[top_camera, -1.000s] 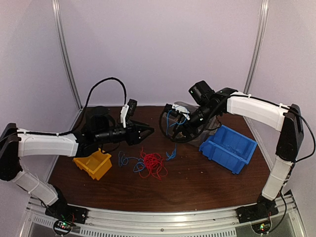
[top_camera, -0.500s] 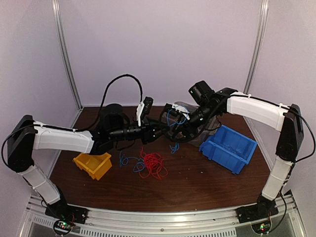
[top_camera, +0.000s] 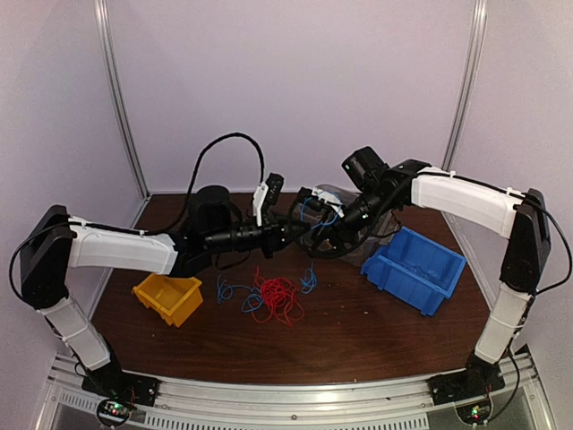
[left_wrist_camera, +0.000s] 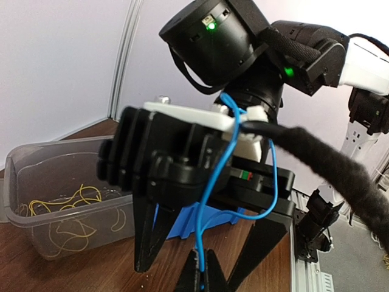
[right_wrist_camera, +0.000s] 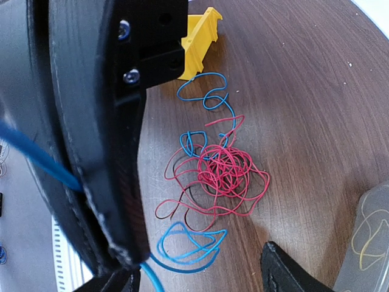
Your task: Untangle the cables
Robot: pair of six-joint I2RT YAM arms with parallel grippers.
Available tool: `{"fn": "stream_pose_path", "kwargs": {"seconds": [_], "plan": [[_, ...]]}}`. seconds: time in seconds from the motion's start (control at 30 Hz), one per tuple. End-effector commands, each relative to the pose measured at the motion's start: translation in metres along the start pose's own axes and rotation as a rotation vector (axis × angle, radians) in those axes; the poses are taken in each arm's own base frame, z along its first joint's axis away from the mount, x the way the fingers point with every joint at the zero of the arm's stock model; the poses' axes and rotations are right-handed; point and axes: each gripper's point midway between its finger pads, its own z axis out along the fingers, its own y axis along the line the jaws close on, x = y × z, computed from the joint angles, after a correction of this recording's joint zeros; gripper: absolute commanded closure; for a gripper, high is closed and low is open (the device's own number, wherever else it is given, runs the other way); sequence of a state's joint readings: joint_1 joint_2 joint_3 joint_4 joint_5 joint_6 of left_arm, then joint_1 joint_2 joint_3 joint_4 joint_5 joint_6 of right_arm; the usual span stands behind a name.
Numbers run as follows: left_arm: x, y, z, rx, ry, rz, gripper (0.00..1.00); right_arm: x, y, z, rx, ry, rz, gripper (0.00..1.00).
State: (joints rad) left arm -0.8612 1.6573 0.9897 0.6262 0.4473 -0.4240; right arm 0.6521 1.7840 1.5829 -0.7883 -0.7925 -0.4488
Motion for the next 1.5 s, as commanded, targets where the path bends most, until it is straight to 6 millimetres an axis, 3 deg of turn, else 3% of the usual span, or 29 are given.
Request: {"fn": "stream_pose_path", "kwargs": {"seconds": [0.0, 0.13, 0.23, 0.33, 0.47, 0.53, 0.7, 0.93, 1.07, 1.23, 1.37, 1.47], "plan": [[-0.038, 0.0, -0.015, -0.074, -0.085, 0.073, 1.0, 0.002, 0.005, -0.001, -0.007, -0.015, -0.007, 0.32], [-0.073, 0.013, -0.05, -0.241, -0.107, 0.178, 1.0, 0.024, -0.006, 0.007, 0.043, 0.028, -0.024, 0.31], [-0.124, 0.02, -0.087, -0.354, -0.172, 0.235, 1.0, 0.047, -0.011, 0.015, 0.07, 0.074, -0.034, 0.3], [-0.17, 0.01, -0.111, -0.408, -0.239, 0.309, 1.0, 0.065, -0.02, 0.021, 0.109, 0.11, -0.032, 0.29], [-0.206, -0.009, -0.124, -0.401, -0.291, 0.358, 1.0, 0.083, -0.026, 0.025, 0.124, 0.147, -0.009, 0.28], [-0.214, -0.015, -0.129, -0.393, -0.318, 0.362, 1.0, 0.089, -0.026, 0.022, 0.127, 0.153, 0.0, 0.28], [-0.206, -0.011, -0.123, -0.379, -0.317, 0.338, 1.0, 0.078, -0.02, -0.006, 0.147, 0.111, -0.016, 0.28], [-0.173, 0.001, -0.098, -0.296, -0.305, 0.198, 1.0, 0.006, 0.011, -0.062, 0.165, -0.098, -0.119, 0.26], [-0.161, 0.002, -0.088, -0.25, -0.307, 0.147, 1.0, -0.031, 0.016, -0.079, 0.19, -0.195, -0.163, 0.26], [-0.16, 0.004, -0.084, -0.236, -0.331, 0.103, 1.0, -0.065, 0.005, -0.085, 0.228, -0.311, -0.142, 0.29], [-0.167, 0.001, -0.082, -0.225, -0.37, 0.07, 1.0, -0.077, -0.004, -0.071, 0.198, -0.323, -0.091, 0.29], [-0.17, -0.004, -0.078, -0.207, -0.382, 0.056, 1.0, -0.088, 0.002, -0.063, 0.131, -0.348, -0.065, 0.25]]}}
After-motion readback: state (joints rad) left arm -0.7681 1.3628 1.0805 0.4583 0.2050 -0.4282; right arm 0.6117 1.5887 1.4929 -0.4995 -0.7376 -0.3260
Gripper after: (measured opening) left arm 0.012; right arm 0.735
